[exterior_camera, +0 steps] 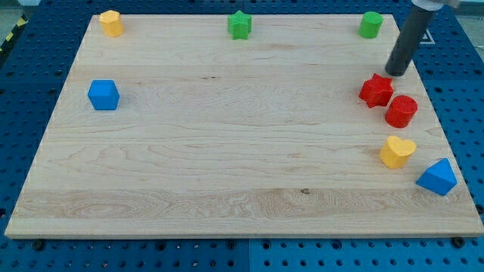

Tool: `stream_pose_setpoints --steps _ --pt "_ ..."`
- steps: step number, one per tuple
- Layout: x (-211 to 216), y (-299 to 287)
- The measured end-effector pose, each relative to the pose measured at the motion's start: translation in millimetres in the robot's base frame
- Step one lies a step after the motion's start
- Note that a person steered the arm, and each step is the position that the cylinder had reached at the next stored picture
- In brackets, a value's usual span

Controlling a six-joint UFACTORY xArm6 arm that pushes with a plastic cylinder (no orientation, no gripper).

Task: Move the red star to the bottom left of the heart

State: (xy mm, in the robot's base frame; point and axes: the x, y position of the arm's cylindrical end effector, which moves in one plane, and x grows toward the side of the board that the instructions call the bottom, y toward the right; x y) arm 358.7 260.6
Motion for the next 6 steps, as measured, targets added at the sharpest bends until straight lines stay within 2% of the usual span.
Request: stream_pose_setpoints --steps 1,3,6 --pt "20 2" --pt "33 -11" --pt "35 -65"
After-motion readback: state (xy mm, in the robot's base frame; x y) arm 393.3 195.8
